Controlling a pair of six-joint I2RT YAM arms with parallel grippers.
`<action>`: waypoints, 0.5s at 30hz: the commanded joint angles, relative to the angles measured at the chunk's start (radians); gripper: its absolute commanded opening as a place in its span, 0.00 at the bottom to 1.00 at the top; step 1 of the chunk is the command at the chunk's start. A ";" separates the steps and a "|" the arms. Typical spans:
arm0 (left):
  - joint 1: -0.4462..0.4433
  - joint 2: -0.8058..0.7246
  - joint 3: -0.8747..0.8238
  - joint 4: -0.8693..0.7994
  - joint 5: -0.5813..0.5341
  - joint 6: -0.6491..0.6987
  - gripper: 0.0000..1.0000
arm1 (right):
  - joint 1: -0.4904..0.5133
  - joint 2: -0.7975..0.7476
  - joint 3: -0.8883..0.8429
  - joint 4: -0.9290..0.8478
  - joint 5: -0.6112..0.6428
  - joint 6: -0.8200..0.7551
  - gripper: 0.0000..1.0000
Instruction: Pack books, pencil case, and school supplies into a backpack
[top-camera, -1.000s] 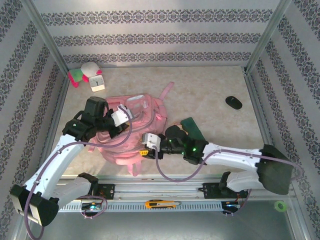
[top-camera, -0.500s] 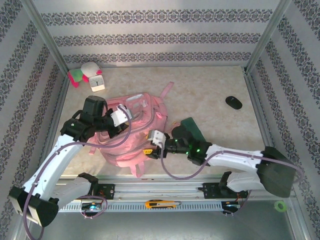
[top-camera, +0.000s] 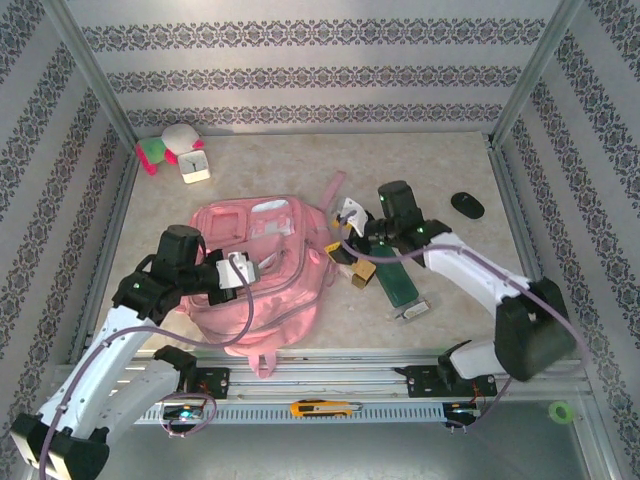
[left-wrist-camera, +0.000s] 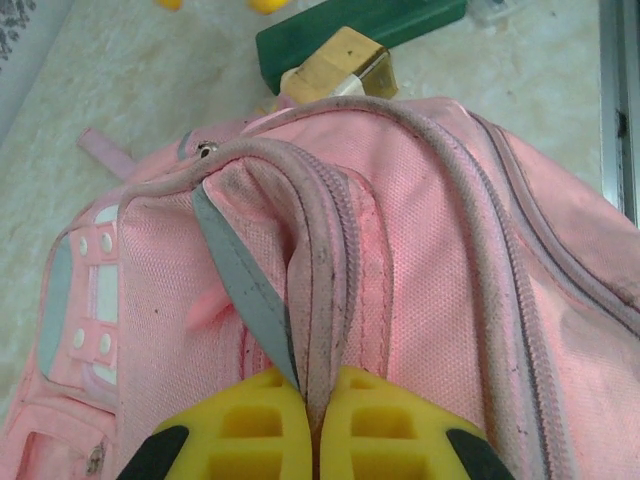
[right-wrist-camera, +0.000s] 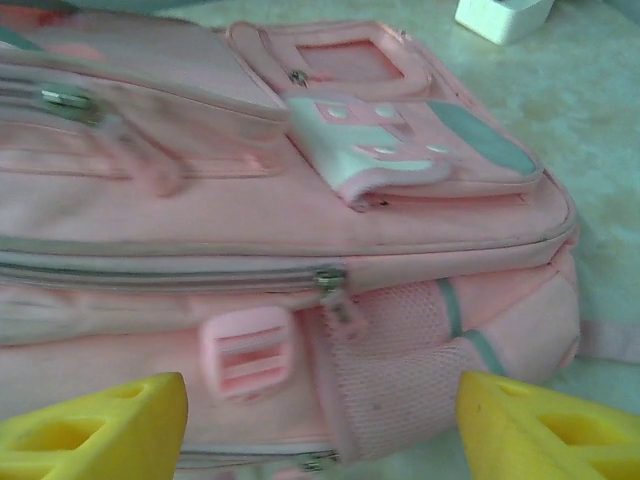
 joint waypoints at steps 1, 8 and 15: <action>0.006 -0.068 0.002 0.035 0.059 0.157 0.00 | 0.003 0.096 0.112 -0.153 -0.080 -0.194 0.71; 0.007 -0.120 -0.024 0.008 0.022 0.226 0.00 | 0.067 0.320 0.331 -0.324 -0.050 -0.372 0.71; 0.007 -0.117 -0.030 0.072 0.016 0.191 0.00 | 0.088 0.441 0.459 -0.541 -0.076 -0.458 0.69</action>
